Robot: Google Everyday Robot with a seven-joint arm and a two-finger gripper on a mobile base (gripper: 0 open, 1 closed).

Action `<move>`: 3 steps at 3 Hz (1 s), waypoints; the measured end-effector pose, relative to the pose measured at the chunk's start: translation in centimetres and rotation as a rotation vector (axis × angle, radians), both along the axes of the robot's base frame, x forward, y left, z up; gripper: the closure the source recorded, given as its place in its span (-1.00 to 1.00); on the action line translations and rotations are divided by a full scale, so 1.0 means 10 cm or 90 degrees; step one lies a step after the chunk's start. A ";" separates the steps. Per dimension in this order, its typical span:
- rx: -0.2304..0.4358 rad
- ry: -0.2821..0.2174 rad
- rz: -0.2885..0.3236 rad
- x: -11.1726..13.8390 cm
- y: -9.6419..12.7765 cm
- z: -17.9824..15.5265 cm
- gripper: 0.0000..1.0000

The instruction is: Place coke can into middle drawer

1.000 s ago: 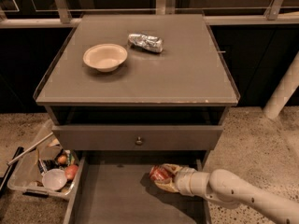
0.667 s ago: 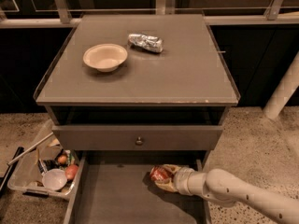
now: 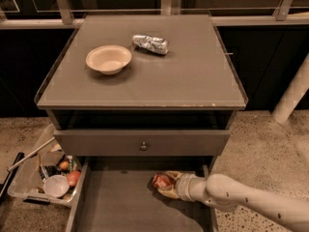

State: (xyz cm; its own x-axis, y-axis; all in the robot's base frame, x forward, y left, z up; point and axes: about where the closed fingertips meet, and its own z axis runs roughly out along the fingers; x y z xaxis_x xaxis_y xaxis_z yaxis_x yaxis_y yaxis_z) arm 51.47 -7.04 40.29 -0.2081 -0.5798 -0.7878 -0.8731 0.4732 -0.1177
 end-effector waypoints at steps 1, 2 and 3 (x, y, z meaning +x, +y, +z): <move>-0.010 -0.002 0.003 0.00 0.04 -0.05 1.00; -0.026 0.000 0.002 0.01 0.07 -0.09 1.00; -0.038 0.004 -0.004 0.01 0.08 -0.13 1.00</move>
Offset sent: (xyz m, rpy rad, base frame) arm 0.0014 0.0076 -0.0137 -0.0771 0.0021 -0.0040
